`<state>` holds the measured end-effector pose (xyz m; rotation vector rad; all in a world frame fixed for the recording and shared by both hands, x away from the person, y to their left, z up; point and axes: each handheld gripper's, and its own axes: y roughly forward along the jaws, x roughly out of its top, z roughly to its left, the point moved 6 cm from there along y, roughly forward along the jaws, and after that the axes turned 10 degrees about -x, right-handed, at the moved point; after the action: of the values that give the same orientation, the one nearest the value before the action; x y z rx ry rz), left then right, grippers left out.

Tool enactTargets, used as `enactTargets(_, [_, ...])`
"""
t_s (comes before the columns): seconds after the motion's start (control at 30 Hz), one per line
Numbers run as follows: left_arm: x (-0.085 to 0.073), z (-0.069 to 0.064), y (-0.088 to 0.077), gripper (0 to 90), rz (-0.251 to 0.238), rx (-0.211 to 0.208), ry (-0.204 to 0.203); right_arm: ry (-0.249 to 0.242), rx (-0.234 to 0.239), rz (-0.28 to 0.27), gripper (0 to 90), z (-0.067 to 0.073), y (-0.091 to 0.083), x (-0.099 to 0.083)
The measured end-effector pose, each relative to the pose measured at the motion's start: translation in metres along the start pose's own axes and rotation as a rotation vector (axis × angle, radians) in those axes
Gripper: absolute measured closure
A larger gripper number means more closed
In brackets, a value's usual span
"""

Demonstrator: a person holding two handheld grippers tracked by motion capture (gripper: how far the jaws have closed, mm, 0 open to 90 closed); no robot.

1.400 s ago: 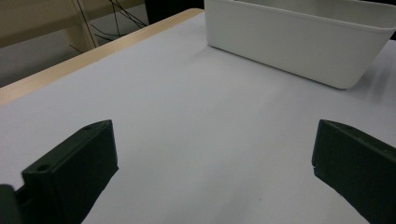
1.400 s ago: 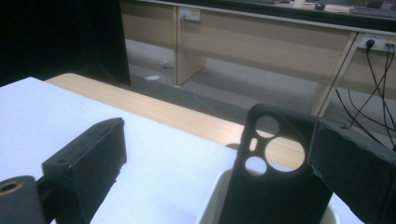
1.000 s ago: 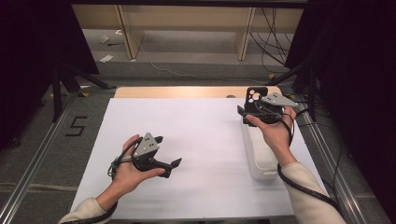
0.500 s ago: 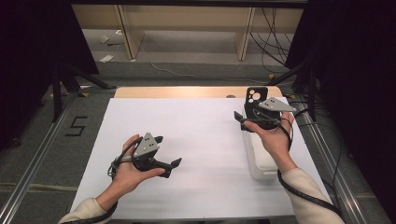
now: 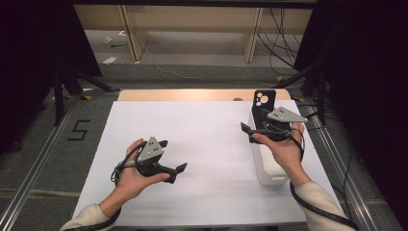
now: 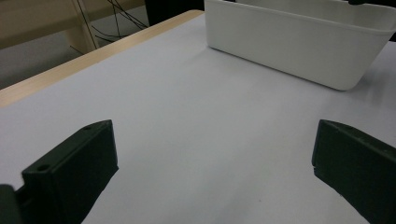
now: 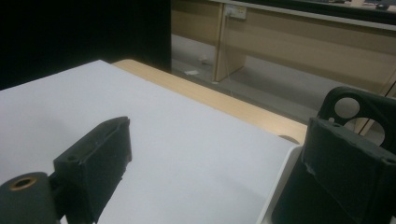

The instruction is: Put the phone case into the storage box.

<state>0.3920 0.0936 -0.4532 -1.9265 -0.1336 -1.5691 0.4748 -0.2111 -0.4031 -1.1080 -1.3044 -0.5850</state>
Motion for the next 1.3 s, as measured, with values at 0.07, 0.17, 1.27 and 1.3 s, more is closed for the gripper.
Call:
enactTargets(0.07, [0.000,0.000,0.000,0.0,0.000,-0.001,0.000,0.002,0.006,-0.001,9.5,0.001,-0.003,0.000])
enactTargets(0.17, [0.000,0.000,0.000,0.0,0.001,-0.001,-0.001,0.000,0.015,0.001,9.9,0.002,-0.008,-0.002])
enactTargets(1.27, [0.000,0.001,-0.002,0.0,0.000,0.003,0.002,0.005,0.041,-0.039,10.7,0.003,-0.054,-0.018])
enactTargets(1.3, [0.000,0.001,-0.002,0.0,-0.001,0.004,-0.001,0.006,0.042,-0.039,10.7,0.003,-0.055,-0.018])
